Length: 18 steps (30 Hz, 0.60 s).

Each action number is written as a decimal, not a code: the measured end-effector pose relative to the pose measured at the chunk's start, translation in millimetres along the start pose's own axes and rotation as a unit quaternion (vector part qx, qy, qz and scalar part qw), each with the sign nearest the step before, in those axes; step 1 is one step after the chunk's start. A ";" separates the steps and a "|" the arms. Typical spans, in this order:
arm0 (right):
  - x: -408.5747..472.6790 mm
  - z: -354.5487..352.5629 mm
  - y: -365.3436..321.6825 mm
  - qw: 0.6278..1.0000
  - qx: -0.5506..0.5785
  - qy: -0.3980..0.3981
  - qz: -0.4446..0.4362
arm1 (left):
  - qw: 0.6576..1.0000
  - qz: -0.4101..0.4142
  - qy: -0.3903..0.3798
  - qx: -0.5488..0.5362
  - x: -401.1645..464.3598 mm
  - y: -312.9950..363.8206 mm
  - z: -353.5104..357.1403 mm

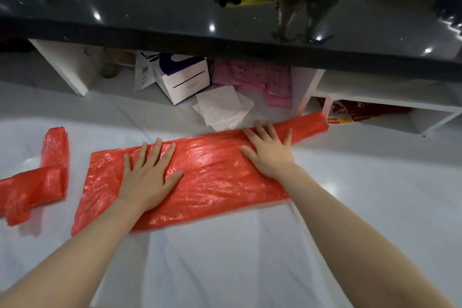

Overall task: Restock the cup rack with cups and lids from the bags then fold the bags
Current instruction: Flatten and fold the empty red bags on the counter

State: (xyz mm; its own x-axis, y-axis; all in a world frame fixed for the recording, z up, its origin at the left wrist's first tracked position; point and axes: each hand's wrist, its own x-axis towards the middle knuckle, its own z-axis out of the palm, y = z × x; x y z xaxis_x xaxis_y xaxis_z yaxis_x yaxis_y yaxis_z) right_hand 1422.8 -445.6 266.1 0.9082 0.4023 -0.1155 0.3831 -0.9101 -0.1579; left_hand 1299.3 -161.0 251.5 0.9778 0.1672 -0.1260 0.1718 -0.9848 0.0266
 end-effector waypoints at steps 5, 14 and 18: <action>2.6 3.8 25.9 0.999 0.015 0.011 0.028 | 1.000 0.002 -0.005 -0.001 0.4 -0.3 -0.2; -8.8 -5.8 60.1 0.996 0.056 0.030 0.069 | 1.000 0.014 -0.014 0.000 -4.1 0.4 -2.3; -18.2 -20.8 47.9 0.988 0.098 0.073 0.090 | 1.000 0.017 -0.011 -0.002 -13.0 1.5 -2.1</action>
State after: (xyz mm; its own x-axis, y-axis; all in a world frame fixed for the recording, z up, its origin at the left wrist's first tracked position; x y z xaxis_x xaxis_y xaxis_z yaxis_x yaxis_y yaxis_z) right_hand 1428.2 -498.5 281.0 0.9789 0.2037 -0.0189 0.1857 -0.9235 -0.3357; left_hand 1287.1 -164.5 255.3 0.9802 0.1325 -0.1471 0.1392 -0.9896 0.0361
